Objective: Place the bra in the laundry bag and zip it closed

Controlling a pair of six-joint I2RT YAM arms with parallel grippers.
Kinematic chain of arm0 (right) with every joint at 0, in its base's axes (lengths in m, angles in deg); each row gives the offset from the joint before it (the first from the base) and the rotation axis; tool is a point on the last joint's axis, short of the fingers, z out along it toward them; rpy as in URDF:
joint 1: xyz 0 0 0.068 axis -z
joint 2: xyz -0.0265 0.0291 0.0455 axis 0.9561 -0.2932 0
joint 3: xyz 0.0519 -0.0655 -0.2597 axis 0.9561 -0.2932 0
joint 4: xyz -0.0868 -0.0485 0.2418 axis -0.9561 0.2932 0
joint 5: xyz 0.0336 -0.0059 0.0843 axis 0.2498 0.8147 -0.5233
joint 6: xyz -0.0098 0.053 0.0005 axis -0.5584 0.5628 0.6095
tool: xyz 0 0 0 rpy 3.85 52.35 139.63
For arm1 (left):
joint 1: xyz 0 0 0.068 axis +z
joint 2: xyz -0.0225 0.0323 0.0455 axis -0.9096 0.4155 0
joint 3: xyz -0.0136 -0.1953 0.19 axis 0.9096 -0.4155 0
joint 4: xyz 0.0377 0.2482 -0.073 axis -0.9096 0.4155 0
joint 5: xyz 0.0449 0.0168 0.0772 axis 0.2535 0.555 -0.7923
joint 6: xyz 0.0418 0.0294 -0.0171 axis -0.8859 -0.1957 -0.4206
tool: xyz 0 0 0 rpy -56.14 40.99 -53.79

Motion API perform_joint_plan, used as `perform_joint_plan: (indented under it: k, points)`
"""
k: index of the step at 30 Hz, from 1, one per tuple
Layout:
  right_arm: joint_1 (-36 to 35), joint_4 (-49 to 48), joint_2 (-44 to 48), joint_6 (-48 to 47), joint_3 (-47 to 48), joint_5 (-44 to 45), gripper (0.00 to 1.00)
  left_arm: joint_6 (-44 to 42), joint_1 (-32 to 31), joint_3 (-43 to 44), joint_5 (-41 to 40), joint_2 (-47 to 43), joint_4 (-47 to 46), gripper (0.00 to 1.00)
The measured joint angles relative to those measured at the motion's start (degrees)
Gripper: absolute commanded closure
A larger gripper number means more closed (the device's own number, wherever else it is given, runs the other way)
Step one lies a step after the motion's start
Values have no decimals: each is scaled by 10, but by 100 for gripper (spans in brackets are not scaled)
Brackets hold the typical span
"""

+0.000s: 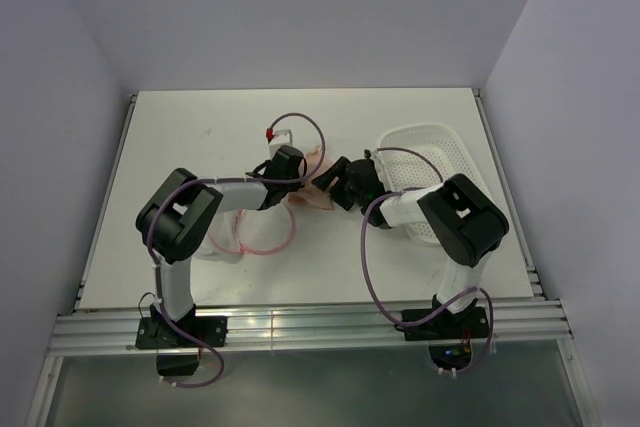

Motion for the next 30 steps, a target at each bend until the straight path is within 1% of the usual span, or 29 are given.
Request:
perform_joint_plan:
  k: [2, 4, 8, 13, 19, 22, 24, 27, 28, 30]
  points:
    - [0, -2, 0, -4, 0, 0, 29, 0, 0, 2, 1, 1, 0, 100]
    - [0, -12, 0, -6, -1, 0, 30, 0, 0, 5, 3, 4, 0, 100]
    - [0, -45, 0, -10, -5, -3, 29, 0, 0, 9, 6, 7, 0, 100]
    - [0, -54, -2, -17, -1, -5, 28, -1, 0, 9, 11, 7, -1, 100]
    - [0, -50, -35, -21, 42, -20, 28, -6, 0, 10, 19, 7, -2, 100]
    - [0, -43, -38, -23, 56, -20, 29, -7, 0, 10, 27, 7, -3, 100]
    - [0, -42, -38, -26, 63, -20, 32, -7, -1, 10, 31, 7, -4, 100]
    - [0, -38, -38, -32, 71, -19, 51, -6, -2, 9, 36, 7, -5, 100]
    - [0, -37, -38, -34, 73, -19, 62, -6, -2, 9, 38, 7, -5, 100]
    - [0, -33, -38, -35, 75, -18, 72, -6, -3, 10, 40, 6, -5, 100]
